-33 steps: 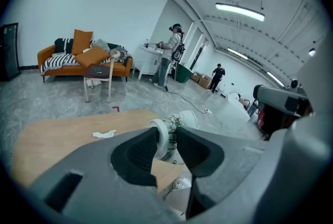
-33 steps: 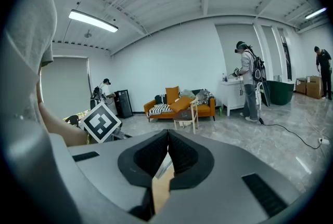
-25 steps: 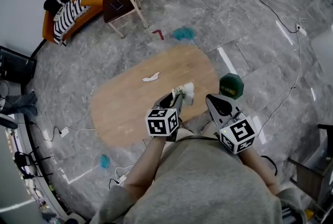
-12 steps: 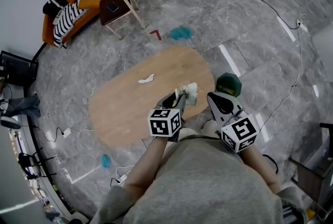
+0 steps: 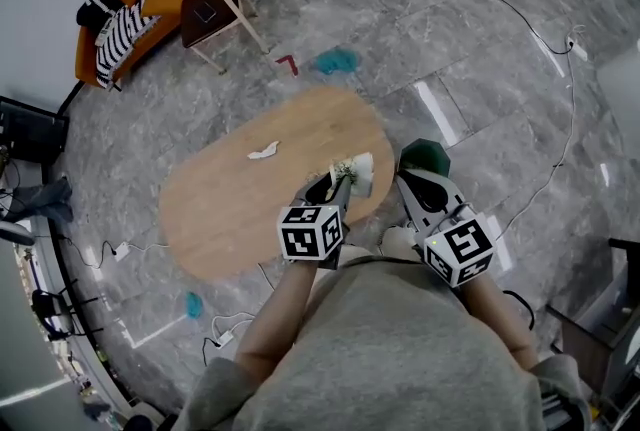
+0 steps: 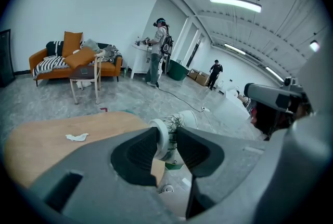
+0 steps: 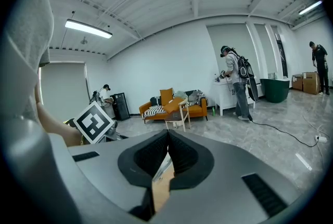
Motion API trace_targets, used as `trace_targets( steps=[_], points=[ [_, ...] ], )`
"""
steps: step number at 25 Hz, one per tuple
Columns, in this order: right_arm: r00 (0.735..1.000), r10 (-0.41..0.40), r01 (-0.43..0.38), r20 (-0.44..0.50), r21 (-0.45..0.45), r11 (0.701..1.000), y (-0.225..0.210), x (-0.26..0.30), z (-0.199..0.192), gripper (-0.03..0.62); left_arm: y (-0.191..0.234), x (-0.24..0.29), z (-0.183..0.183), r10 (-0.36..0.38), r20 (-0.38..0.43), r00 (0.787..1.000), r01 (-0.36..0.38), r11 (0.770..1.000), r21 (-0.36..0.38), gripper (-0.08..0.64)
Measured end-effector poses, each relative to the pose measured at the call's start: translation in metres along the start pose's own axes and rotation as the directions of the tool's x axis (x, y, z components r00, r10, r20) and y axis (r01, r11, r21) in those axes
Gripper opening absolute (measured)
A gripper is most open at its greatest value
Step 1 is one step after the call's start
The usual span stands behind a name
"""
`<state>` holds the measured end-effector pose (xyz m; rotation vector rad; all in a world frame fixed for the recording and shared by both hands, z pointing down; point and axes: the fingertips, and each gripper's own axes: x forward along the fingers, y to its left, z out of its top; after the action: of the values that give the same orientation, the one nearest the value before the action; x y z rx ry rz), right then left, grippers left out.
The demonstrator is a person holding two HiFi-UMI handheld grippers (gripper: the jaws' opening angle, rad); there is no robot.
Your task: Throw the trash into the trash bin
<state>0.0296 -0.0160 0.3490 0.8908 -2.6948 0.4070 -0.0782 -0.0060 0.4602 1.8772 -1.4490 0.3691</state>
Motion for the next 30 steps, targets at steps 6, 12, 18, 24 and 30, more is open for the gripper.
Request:
trace_targets(
  steps=[6,12,18,24,30],
  points=[
    [1.000,0.005,-0.005,-0.011,-0.001,1.000,-0.026,-0.019,-0.004,0.008,-0.021,0.016,0.001,0.021,0.010,1.000,-0.020,1.000,-0.019,0.126],
    [1.000,0.000,0.000,-0.009,0.008,1.000,-0.055,-0.042,-0.009,0.008,-0.046,0.031,0.000,0.039,0.010,0.999,-0.038,0.999,-0.021,0.126],
    [1.000,-0.009,0.009,0.004,0.022,1.000,-0.079,-0.062,-0.013,0.008,-0.075,0.046,-0.002,0.033,0.006,0.999,-0.033,0.999,-0.003,0.126],
    [1.000,-0.021,0.021,0.008,0.029,0.999,-0.101,-0.082,-0.020,0.008,-0.101,0.063,-0.007,0.027,-0.003,1.000,-0.027,1.000,0.013,0.126],
    [0.999,-0.050,0.050,0.002,0.045,0.998,-0.119,-0.096,-0.027,0.008,-0.119,0.075,-0.009,0.014,-0.019,1.000,-0.013,1.000,0.028,0.126]
  ],
)
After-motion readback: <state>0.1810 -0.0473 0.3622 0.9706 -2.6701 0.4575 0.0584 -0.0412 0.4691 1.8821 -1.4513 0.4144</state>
